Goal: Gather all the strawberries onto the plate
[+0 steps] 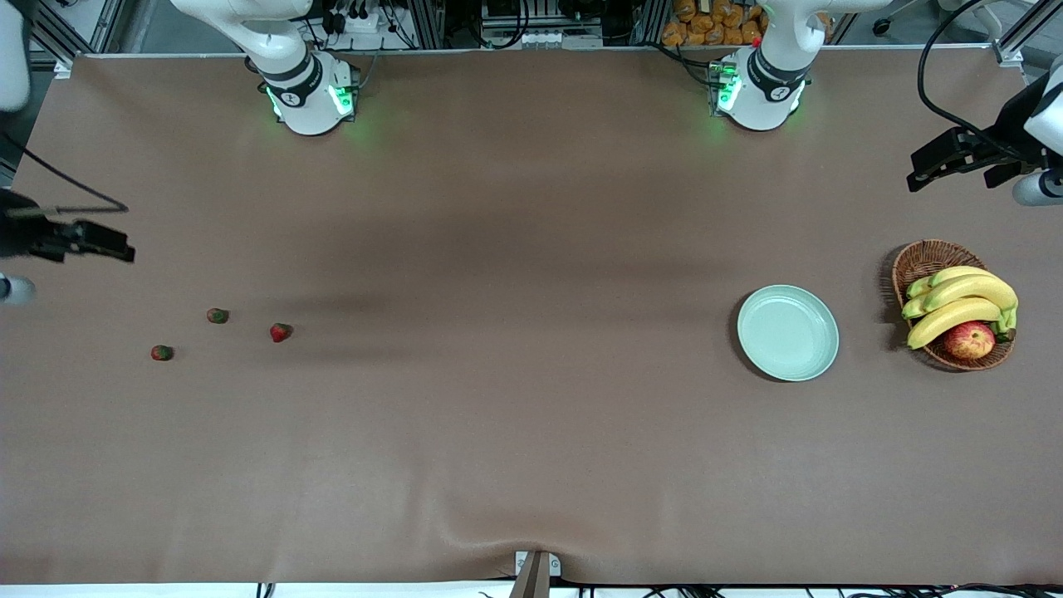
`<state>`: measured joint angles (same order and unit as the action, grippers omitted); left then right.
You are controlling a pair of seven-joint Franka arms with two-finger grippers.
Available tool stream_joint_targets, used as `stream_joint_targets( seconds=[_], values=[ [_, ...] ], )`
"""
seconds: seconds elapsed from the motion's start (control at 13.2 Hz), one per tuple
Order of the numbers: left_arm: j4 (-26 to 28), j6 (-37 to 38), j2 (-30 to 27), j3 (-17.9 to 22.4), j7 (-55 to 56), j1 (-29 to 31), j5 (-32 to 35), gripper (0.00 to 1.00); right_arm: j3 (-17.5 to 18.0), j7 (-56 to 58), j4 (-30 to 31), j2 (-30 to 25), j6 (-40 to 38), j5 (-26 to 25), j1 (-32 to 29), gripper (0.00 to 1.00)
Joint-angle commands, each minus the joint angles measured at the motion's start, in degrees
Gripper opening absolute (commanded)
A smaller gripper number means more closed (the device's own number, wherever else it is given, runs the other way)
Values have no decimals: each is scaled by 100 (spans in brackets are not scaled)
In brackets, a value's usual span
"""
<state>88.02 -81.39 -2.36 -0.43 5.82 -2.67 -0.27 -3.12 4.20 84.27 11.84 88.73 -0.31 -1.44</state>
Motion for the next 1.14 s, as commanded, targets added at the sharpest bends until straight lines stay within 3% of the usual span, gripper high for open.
stream_joint_targets(
  seconds=[0.0, 0.23, 0.45, 0.68, 1.06],
  values=[
    [58, 10, -63, 8, -11, 12, -17, 100, -39, -60, -69, 642, 546, 31, 100, 100],
    [75, -34, -55, -1, -11, 12, -26, 100, -30, -60, 10, 1432, 1372, 109, 126, 100],
    [251, -148, -55, -9, 15, -23, -26, 100, -39, -51, 738, 2058, 2375, 461, 118, 100],
    [295, -236, -54, -18, 15, -40, -26, 100, -39, -60, 1205, 2340, 2456, 488, 135, 100],
    [655, -631, -55, -159, 103, -67, -35, 100, -39, -60, 1320, 2534, 2456, 646, 231, 100]
  ],
)
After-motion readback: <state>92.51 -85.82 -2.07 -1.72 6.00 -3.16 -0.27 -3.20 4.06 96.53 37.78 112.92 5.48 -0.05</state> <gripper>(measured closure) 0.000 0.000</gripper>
